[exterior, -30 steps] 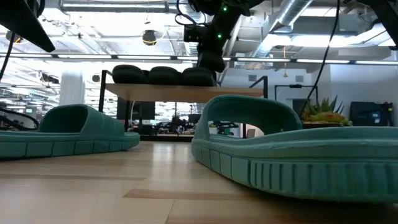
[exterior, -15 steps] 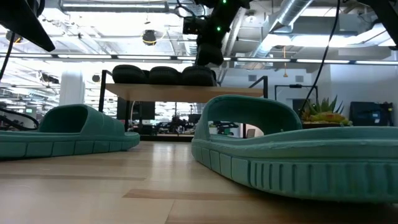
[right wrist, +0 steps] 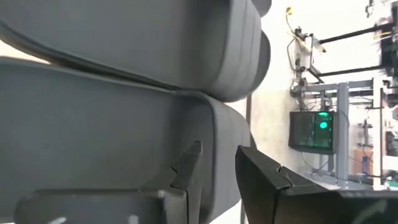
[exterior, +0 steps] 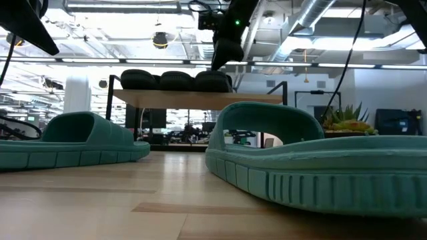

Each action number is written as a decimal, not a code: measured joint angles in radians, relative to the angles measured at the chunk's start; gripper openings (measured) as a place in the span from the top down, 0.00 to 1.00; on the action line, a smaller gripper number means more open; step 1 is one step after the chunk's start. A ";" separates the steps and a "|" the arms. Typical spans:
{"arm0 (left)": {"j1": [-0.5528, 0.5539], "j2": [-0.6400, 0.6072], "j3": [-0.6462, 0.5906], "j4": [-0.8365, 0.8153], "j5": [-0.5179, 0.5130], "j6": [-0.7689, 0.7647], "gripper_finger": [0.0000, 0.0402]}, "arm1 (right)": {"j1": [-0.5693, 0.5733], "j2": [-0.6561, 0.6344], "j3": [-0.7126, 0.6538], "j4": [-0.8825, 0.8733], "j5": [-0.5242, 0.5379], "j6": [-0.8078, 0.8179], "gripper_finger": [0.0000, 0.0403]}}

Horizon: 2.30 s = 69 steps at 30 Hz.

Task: Pick and place slides into the shelf
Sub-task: Put the black slide on the shelf

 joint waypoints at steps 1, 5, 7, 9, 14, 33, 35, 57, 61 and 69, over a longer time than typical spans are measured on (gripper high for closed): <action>0.000 0.000 0.000 0.000 0.000 0.000 0.78 | 0.008 -0.002 0.000 0.000 0.010 0.000 0.79; 0.000 0.000 0.000 0.000 0.000 0.005 0.78 | 0.044 -0.021 0.003 -0.011 0.047 0.008 0.79; 0.000 0.000 0.000 0.000 0.000 0.011 0.78 | 0.058 -0.031 0.016 -0.060 0.055 0.029 0.79; 0.000 0.000 0.000 0.003 0.000 0.022 0.78 | 0.077 -0.036 0.040 -0.067 0.071 0.054 0.79; 0.000 0.000 0.000 0.004 0.000 0.048 0.78 | 0.114 -0.037 0.136 -0.204 0.079 0.152 0.79; 0.000 0.000 0.000 -0.001 -0.057 0.201 0.78 | 0.380 -0.036 0.381 -0.759 0.071 0.722 0.79; 0.000 0.000 0.000 -0.001 -0.059 0.231 0.78 | 0.424 -0.053 0.381 -0.756 0.059 0.764 0.79; 0.055 0.000 0.000 0.007 -0.206 0.384 0.78 | 0.857 -0.159 0.380 -0.756 -0.109 1.113 0.79; 0.078 0.000 0.000 0.007 -0.207 0.385 0.78 | 0.918 -0.159 0.380 -0.756 -0.143 1.280 0.81; 0.132 0.000 0.000 0.007 -0.207 0.415 0.78 | 1.041 -0.159 0.266 -0.755 -0.199 1.541 0.88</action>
